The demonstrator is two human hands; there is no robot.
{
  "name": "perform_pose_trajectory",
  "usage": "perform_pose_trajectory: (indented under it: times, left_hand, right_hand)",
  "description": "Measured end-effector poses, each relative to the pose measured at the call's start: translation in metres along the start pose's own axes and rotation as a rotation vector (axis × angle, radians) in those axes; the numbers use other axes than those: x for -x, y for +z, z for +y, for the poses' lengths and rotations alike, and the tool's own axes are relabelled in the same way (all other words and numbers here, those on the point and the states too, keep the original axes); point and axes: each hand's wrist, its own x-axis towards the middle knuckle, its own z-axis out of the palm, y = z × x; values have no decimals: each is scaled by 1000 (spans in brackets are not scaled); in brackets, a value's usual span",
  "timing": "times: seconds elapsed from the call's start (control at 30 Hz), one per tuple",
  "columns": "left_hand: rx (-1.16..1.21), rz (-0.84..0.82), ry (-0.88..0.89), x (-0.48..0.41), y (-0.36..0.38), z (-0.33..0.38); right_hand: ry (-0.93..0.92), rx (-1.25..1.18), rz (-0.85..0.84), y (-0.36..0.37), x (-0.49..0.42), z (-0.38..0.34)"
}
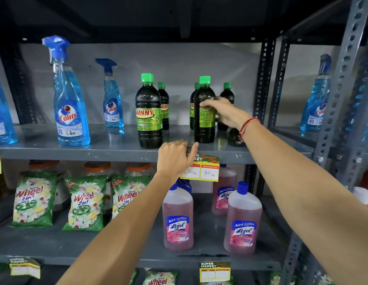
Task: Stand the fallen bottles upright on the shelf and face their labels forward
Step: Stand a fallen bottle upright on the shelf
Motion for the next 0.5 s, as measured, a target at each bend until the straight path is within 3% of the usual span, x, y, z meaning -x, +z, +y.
perform_pose_trajectory:
  times: [0.13, 0.37, 0.5]
  left_hand:
    - [-7, 3, 5, 1, 1, 1]
    - [-8, -11, 0, 0, -1, 0]
    - [-13, -17, 1, 0, -1, 1]
  right_hand:
    - [-92, 284, 151, 8, 0, -3]
    - [10, 45, -144, -7, 0, -3]
    - [-27, 131, -46, -12, -2, -3]
